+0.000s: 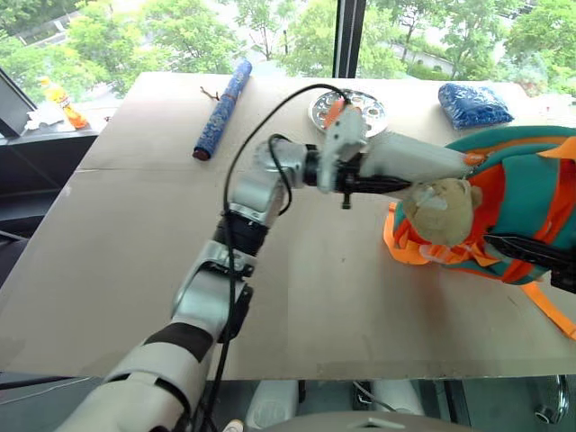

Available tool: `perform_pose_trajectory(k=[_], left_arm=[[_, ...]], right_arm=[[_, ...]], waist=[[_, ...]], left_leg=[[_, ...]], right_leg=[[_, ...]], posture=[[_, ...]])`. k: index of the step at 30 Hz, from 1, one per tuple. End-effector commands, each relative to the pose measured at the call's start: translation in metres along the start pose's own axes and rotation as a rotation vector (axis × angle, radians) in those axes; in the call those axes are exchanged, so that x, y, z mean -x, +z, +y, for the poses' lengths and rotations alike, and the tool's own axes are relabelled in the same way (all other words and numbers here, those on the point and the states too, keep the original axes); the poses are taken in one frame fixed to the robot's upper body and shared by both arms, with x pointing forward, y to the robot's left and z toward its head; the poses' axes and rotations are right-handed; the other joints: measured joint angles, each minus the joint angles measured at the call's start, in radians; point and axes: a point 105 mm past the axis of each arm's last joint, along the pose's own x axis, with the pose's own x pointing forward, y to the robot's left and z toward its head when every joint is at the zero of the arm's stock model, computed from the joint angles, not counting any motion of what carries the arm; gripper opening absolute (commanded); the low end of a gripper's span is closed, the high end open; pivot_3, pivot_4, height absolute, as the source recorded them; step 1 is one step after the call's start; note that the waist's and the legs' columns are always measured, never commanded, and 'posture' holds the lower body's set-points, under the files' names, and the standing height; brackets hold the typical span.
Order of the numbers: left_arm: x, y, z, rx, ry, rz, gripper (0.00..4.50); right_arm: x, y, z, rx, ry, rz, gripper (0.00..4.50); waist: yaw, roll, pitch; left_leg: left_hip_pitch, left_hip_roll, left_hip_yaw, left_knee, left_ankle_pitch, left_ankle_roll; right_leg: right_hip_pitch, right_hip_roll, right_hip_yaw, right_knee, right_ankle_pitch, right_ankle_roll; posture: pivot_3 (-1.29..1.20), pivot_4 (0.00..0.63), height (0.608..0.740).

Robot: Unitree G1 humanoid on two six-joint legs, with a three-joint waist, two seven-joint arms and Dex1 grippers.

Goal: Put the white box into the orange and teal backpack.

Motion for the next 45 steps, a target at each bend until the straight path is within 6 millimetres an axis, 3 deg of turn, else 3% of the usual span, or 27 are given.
perform_pose_trajectory(k=[1,4,7,11,14,16,18,19,21,24,29,34,37,41,45], left_arm=[[-0.047,0.018,0.005,-0.005,-0.032,0.062,1.08],[-0.077,0.018,0.001,-0.027,-0.065,0.125,1.08],[-0.094,0.016,-0.005,0.0,-0.098,0.147,1.08],[-0.119,0.004,-0.012,-0.146,-0.107,0.245,1.08],[-0.128,-0.036,-0.032,-0.192,-0.199,0.367,1.08],[-0.13,-0.042,-0.038,-0.131,-0.228,0.344,1.08],[-0.13,-0.03,-0.03,-0.05,-0.184,0.271,2.11],[-0.126,-0.026,-0.026,-0.043,-0.176,0.261,2.36],[-0.115,-0.02,-0.013,-0.02,-0.119,0.236,3.28],[-0.087,-0.001,0.005,0.095,-0.062,0.154,4.43],[-0.012,0.029,0.018,0.309,-0.072,0.067,4.43],[0.028,0.032,0.019,0.515,-0.042,-0.011,4.43],[0.039,0.038,0.025,0.665,0.008,-0.109,4.43],[0.056,0.044,-0.002,0.776,-0.098,-0.125,4.43],[0.046,0.041,-0.021,0.777,-0.126,-0.092,4.43]], right_arm=[[-0.016,0.007,0.007,0.055,0.052,-0.036,0.02],[-0.025,0.005,0.007,0.062,0.062,-0.046,0.02],[-0.029,0.006,0.006,0.073,0.051,-0.062,0.02],[-0.032,0.007,0.008,0.079,0.031,-0.099,0.02],[-0.031,0.007,0.006,0.081,-0.021,-0.133,0.02],[-0.03,0.007,0.007,0.081,-0.039,-0.143,0.02],[-0.029,0.006,0.007,0.083,-0.057,-0.141,0.0],[-0.028,0.005,0.007,0.084,-0.065,-0.141,0.0],[-0.027,0.005,0.008,0.083,-0.075,-0.147,0.0],[-0.025,0.004,0.007,0.082,-0.091,-0.146,0.0],[-0.024,0.002,0.002,0.071,-0.114,-0.145,0.0],[-0.024,0.003,-0.003,0.077,-0.134,-0.156,0.0],[-0.025,0.004,-0.004,0.08,-0.14,-0.161,0.0],[-0.03,0.005,-0.002,0.081,-0.128,-0.158,0.0],[-0.034,0.004,0.0,0.079,-0.116,-0.153,0.0]], waist=[[-0.003,-0.001,0.001],[0.0,-0.001,0.002],[-0.001,0.0,0.002],[0.001,0.0,0.002],[0.003,0.0,0.002],[0.004,0.0,0.001],[0.005,0.0,0.001],[0.005,0.0,0.001],[0.003,0.0,0.001],[-0.001,0.0,0.001],[-0.031,0.001,0.002],[-0.021,0.001,0.002],[-0.017,0.001,0.002],[-0.027,0.001,0.002],[-0.026,0.002,0.002]], left_leg=[[0.0,0.0,-0.001,0.0,0.0,0.0],[0.001,0.0,-0.001,-0.001,0.0,0.0],[0.001,0.0,-0.001,-0.001,0.0,0.001],[0.001,0.0,-0.001,-0.001,-0.001,0.002],[0.001,0.0,-0.001,-0.001,-0.001,0.002],[0.001,0.0,-0.001,0.0,-0.001,0.002],[0.001,-0.001,-0.001,0.0,-0.002,0.003],[0.001,-0.001,-0.001,0.0,-0.002,0.004],[0.001,-0.001,-0.001,0.0,-0.003,0.006],[0.001,-0.001,-0.001,0.0,-0.003,0.006],[0.002,0.0,-0.001,-0.001,-0.001,0.003],[0.003,0.0,-0.003,-0.001,-0.001,0.002],[0.002,-0.002,-0.003,0.001,-0.001,0.002],[0.0,-0.003,-0.003,0.001,-0.001,0.002],[0.002,-0.003,-0.005,0.0,-0.001,0.002]], right_leg=[[0.0,0.0,0.0,0.0,0.0,0.002],[-0.001,0.001,0.001,0.0,0.0,0.004],[0.0,0.001,0.001,0.0,0.0,0.004],[-0.001,0.001,0.002,0.0,0.0,0.004],[0.0,0.0,0.001,-0.001,0.0,0.004],[0.0,0.0,0.001,-0.001,0.0,0.004],[0.0,0.0,0.001,-0.001,0.0,0.004],[0.0,-0.001,0.001,0.0,0.0,0.004],[0.0,-0.001,0.002,0.0,0.0,0.004],[0.0,-0.001,0.002,0.001,0.0,0.004],[-0.003,0.002,0.005,0.003,0.0,0.004],[-0.004,0.003,0.006,0.004,0.0,0.004],[-0.003,0.001,0.006,0.003,0.0,0.005],[-0.003,0.001,0.009,0.003,0.003,0.01],[-0.004,0.001,0.011,0.003,0.002,0.01]], posture=[[0.0,0.15,0.731],[0.0,0.15,0.731],[0.0,0.15,0.731],[0.0,0.15,0.731],[0.0,0.15,0.731],[0.0,0.15,0.731],[0.0,0.15,0.731],[0.0,0.15,0.731],[0.0,0.15,0.731],[0.0,0.15,0.731],[0.0,0.15,0.731],[0.0,0.15,0.731],[0.0,0.15,0.731],[0.0,0.15,0.731],[0.0,0.15,0.731]])
